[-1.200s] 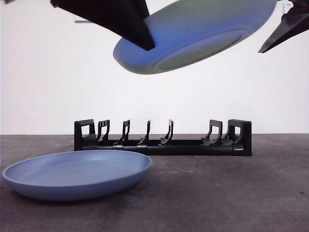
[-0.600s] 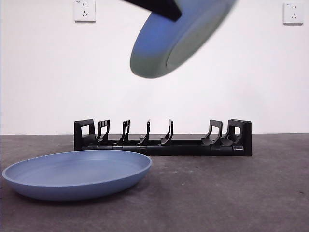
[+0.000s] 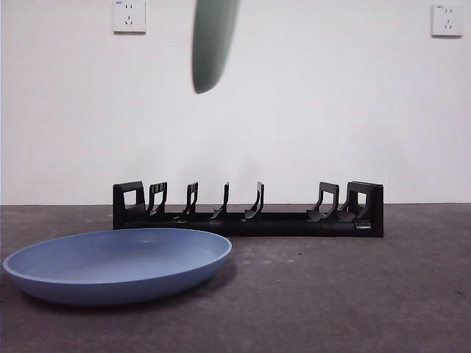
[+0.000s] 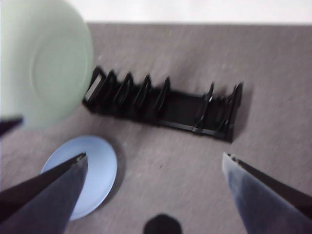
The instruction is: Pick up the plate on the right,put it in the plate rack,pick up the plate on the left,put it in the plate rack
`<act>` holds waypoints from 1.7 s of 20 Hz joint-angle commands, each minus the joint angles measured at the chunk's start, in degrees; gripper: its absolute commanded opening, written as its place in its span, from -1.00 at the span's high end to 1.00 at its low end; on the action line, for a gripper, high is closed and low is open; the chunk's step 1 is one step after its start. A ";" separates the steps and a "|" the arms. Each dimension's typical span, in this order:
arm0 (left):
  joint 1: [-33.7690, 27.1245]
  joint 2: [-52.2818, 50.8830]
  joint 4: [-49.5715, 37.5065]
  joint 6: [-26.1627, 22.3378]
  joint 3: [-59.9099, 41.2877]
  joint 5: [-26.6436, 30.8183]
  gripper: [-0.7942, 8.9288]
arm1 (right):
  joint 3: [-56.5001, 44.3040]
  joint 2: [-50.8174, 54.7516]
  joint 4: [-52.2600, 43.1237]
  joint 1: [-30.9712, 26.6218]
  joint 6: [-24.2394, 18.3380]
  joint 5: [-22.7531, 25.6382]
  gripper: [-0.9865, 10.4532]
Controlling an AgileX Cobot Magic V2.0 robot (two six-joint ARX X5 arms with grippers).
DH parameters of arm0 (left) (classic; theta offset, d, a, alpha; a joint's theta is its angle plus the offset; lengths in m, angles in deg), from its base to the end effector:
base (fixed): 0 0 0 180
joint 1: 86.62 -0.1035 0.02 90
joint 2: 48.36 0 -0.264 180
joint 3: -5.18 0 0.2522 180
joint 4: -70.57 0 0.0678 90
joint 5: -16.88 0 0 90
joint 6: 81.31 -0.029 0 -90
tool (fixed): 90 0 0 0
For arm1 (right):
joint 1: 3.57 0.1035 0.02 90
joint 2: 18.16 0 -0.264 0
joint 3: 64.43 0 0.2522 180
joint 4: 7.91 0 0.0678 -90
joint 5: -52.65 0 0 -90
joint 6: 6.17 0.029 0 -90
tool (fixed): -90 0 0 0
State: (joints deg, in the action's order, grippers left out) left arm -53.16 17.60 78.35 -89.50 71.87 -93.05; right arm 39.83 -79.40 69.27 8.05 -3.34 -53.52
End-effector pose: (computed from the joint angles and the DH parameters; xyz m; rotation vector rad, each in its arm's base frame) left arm 0.2106 -0.1510 0.3361 0.1473 0.0600 -0.9382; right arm 0.1517 0.0394 0.4533 0.0709 0.6130 0.4556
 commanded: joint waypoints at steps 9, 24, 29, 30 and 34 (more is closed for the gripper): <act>-13.40 10.88 -9.60 9.66 0.11 -10.54 0.85 | -1.29 -0.09 7.37 0.07 -1.86 -5.14 0.00; -17.14 31.21 -13.33 8.13 7.32 -11.87 0.85 | -15.98 0.02 6.03 0.07 -1.97 -7.30 0.00; -17.16 31.67 -7.28 2.47 7.67 -10.97 0.85 | -18.49 0.00 3.15 0.07 -1.97 -7.43 0.00; -17.16 31.67 -5.90 1.44 7.67 -10.93 0.85 | -18.75 0.00 2.49 0.07 -1.97 -7.43 0.00; -16.96 31.67 -0.92 -2.95 7.67 -8.24 0.85 | -20.00 0.00 0.48 0.07 -1.97 -7.45 0.00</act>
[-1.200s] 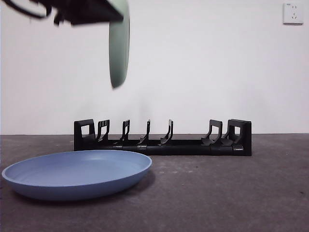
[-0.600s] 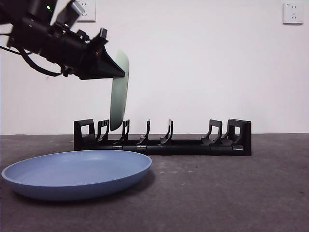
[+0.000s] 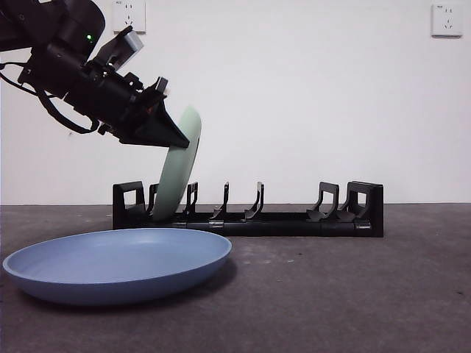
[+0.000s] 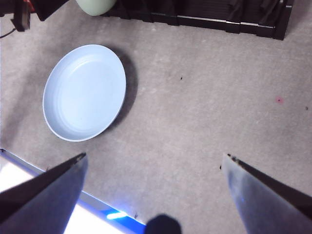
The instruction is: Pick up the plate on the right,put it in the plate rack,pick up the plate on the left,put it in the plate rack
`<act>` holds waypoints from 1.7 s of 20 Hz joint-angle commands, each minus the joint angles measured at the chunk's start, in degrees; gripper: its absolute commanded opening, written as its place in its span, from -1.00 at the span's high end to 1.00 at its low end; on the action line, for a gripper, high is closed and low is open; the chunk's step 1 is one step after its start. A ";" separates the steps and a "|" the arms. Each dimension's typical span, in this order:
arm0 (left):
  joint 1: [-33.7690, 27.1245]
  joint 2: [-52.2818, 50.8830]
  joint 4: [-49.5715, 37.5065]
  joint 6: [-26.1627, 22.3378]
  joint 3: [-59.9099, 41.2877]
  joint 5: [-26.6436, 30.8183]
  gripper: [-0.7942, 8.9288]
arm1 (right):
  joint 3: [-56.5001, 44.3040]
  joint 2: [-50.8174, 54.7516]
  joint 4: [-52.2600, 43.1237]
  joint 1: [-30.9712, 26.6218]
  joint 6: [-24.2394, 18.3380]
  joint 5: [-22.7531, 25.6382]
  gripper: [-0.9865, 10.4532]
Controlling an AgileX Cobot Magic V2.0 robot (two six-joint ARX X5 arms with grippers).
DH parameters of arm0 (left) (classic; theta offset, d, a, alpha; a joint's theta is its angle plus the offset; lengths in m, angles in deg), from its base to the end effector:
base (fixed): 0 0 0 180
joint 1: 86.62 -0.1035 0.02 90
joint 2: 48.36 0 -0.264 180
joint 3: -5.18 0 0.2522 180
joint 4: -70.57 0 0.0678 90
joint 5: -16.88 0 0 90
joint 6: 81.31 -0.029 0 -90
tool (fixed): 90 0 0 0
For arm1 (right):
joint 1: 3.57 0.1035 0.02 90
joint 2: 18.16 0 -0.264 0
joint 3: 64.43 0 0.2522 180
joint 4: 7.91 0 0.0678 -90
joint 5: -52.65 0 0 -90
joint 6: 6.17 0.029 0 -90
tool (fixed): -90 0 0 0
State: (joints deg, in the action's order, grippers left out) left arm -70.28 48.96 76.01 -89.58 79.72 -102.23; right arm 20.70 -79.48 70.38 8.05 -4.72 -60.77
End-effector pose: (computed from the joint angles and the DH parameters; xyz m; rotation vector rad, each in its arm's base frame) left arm 0.3494 -0.1171 0.2237 0.0777 0.4451 -0.8111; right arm 0.1729 0.0473 0.3601 0.1218 0.9671 0.5522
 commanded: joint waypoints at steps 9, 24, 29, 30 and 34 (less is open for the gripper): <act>0.59 0.28 2.43 -2.23 -0.15 3.17 0.50 | -1.64 0.09 -0.50 0.07 -0.63 -0.17 0.00; 0.85 -20.41 17.94 -1.42 -0.11 0.15 0.37 | -1.64 -0.85 -3.93 0.07 0.09 -0.48 0.00; 0.87 -38.80 31.56 -5.60 0.02 0.20 0.37 | -1.64 -6.91 -9.66 5.01 3.37 -3.17 0.01; 0.85 -42.49 34.18 -5.75 0.15 0.20 0.37 | -1.64 -8.72 -11.61 6.84 4.46 -3.17 0.01; 0.85 -55.01 44.89 -8.37 0.17 0.20 0.36 | -1.64 -17.81 -20.50 15.10 7.91 0.42 0.01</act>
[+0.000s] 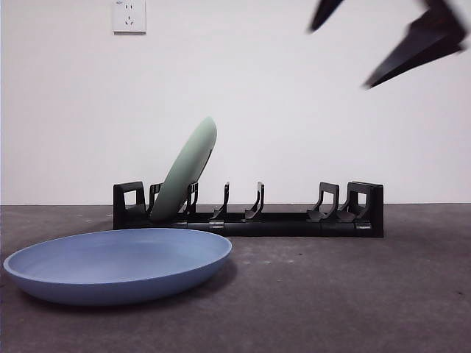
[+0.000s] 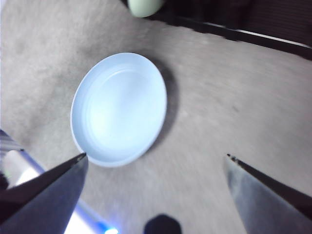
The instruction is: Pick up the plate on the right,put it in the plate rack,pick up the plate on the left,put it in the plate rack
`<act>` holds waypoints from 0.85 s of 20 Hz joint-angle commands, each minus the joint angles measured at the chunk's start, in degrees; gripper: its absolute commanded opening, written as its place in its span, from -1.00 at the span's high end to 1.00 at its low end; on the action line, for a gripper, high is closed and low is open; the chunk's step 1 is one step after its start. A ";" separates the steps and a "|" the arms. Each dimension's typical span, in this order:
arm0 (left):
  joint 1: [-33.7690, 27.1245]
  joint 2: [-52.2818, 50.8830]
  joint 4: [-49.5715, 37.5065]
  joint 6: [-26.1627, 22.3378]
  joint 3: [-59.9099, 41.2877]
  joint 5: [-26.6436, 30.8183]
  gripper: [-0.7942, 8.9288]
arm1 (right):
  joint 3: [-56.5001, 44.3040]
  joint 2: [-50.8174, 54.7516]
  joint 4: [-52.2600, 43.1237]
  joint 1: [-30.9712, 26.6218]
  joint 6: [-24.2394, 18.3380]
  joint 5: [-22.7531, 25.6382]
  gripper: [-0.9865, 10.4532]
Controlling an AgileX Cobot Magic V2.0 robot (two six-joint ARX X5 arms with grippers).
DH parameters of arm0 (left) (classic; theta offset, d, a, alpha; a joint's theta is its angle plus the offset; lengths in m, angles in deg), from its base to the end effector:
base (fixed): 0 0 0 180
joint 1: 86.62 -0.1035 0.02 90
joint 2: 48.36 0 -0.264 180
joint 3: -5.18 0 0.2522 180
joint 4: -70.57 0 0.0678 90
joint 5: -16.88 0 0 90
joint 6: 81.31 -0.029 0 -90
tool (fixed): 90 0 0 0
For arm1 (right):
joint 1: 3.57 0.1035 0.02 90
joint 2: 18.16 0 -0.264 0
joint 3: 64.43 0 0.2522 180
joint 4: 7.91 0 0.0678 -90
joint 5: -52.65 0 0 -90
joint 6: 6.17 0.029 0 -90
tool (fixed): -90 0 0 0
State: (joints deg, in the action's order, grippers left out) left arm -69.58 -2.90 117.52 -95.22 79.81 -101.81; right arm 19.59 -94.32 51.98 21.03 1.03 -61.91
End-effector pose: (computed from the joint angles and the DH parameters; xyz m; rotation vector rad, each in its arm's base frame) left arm 0.1334 -0.0555 0.3861 0.1955 0.2192 -0.8255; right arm 0.2356 0.1211 0.3201 0.1091 0.9837 0.7370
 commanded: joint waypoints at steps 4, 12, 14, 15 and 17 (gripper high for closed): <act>0.17 -11.13 13.55 -4.63 0.09 -0.28 0.34 | -0.52 -13.29 -7.61 7.93 3.80 4.50 0.01; 0.33 -14.34 19.96 -4.83 0.09 -0.28 0.05 | -0.50 -28.68 -18.47 13.81 8.35 6.27 0.01; 0.98 -14.23 19.85 -4.83 0.09 -0.26 0.05 | -0.50 -30.95 -19.45 14.64 9.22 6.78 0.01; 1.49 -14.10 19.87 -4.83 0.09 -0.24 0.05 | -0.50 -31.76 -19.61 14.86 9.33 6.93 0.01; 2.60 -13.90 19.87 -4.96 0.09 -0.20 0.05 | -0.50 -32.79 -19.65 15.41 9.38 7.63 0.09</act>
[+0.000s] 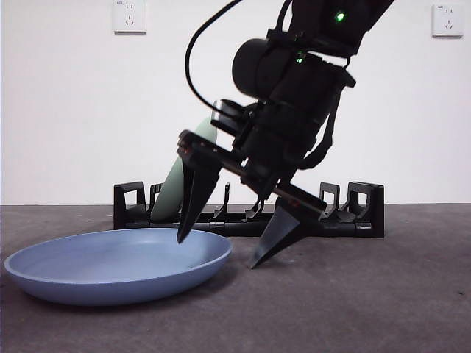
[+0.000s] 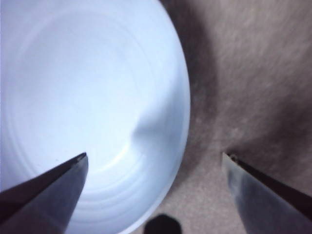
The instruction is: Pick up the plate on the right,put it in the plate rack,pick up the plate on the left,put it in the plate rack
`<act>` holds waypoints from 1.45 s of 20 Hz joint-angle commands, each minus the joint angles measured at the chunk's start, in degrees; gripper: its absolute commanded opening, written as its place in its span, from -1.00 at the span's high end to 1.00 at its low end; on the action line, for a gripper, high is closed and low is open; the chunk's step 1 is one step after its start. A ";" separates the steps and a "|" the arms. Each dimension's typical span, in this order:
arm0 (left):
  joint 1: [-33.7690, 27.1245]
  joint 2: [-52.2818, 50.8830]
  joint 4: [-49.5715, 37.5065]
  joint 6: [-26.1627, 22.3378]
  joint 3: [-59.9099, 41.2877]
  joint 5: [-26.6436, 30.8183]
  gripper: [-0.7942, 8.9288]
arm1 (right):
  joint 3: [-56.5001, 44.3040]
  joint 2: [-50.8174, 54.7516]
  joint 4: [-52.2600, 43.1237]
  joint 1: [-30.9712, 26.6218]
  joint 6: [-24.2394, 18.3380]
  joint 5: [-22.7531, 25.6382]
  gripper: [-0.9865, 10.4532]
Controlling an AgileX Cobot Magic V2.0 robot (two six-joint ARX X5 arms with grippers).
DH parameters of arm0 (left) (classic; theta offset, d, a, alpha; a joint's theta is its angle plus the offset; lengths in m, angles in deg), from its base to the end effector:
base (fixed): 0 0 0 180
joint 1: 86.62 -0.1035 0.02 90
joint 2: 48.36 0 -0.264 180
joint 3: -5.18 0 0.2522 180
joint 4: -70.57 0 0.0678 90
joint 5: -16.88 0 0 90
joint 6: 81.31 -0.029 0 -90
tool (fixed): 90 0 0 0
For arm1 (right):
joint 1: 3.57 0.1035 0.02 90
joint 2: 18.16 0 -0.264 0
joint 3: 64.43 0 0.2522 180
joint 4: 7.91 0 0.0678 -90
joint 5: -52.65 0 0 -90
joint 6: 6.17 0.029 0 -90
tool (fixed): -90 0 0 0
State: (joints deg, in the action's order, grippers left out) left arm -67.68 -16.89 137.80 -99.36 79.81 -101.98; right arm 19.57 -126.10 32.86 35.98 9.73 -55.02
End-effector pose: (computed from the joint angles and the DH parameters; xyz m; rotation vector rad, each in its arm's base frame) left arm 0.0559 -0.0340 0.3758 0.2547 0.2974 -0.8816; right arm 0.2817 0.2440 0.1660 0.0043 1.2602 0.7171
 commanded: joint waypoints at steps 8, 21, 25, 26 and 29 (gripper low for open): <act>3.28 1.31 -0.37 -2.45 0.09 0.42 0.05 | -0.48 -1.86 -0.68 1.55 1.73 1.51 0.59; 17.38 6.43 5.16 -14.91 0.09 9.70 0.04 | -0.33 1.11 3.08 0.81 1.40 3.39 0.86; 28.04 11.45 6.32 -19.26 0.09 20.35 0.04 | -0.31 10.23 10.08 -1.79 -1.01 3.10 0.86; 30.58 12.94 6.27 -20.24 0.09 21.79 0.04 | -0.31 12.96 12.22 -2.75 -1.46 3.10 0.86; 38.45 18.40 4.70 -23.74 0.09 27.87 0.04 | -0.31 20.90 18.34 -6.08 -2.75 2.95 0.86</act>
State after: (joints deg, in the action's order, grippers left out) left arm -29.80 1.34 142.88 -120.95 79.81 -74.45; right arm 19.59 -104.99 51.48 29.79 7.80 -51.90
